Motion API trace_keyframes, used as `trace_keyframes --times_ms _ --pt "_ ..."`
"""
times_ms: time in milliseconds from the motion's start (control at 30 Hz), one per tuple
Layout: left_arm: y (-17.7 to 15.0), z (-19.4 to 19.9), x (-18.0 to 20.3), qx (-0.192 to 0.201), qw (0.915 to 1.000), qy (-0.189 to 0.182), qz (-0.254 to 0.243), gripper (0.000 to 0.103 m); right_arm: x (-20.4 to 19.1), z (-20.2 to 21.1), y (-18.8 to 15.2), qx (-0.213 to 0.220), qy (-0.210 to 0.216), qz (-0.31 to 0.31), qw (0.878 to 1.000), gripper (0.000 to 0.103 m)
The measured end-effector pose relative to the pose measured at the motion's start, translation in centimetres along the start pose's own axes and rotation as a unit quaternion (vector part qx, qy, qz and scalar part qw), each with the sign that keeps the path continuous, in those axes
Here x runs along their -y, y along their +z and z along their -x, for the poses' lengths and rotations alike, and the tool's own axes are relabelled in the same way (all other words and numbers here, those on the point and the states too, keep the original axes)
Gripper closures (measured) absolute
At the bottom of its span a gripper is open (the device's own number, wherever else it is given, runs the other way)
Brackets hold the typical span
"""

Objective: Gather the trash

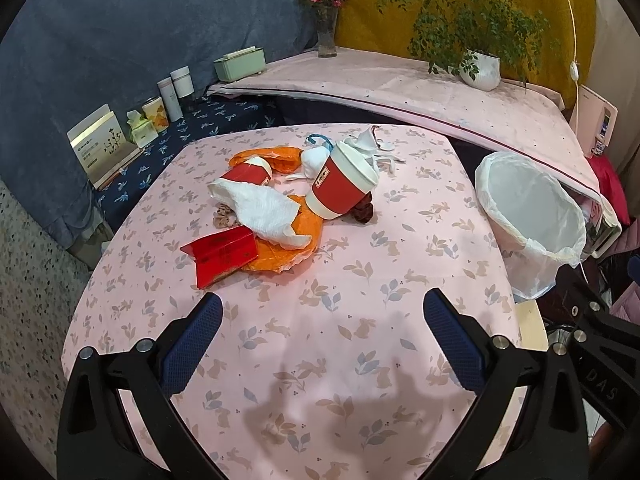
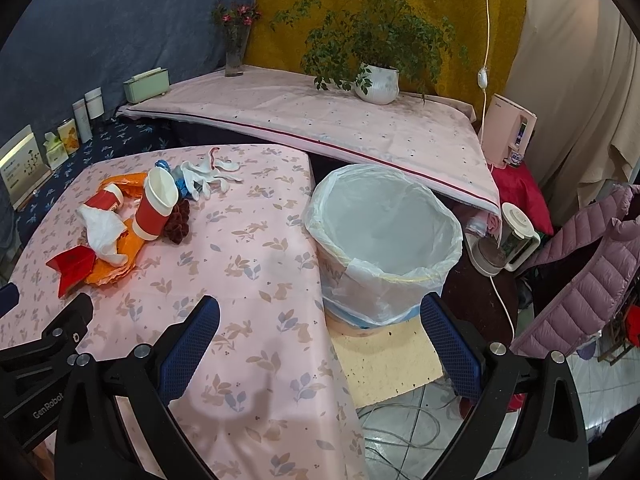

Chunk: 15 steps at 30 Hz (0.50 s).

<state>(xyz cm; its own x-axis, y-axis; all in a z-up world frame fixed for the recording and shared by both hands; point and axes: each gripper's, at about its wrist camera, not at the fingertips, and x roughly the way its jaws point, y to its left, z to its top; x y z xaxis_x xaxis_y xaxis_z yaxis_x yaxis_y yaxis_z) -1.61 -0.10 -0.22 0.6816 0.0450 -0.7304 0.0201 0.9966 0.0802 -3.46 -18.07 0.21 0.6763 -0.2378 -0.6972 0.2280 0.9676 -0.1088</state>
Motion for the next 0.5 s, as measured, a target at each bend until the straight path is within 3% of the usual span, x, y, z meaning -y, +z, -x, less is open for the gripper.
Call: trace_keyframes --times_ms 500 --pt "0.02 -0.3 0.43 0.004 1.0 0.001 -0.005 0.007 0.17 -0.25 0.17 0.003 -0.007 -0.004 1.0 0.007"
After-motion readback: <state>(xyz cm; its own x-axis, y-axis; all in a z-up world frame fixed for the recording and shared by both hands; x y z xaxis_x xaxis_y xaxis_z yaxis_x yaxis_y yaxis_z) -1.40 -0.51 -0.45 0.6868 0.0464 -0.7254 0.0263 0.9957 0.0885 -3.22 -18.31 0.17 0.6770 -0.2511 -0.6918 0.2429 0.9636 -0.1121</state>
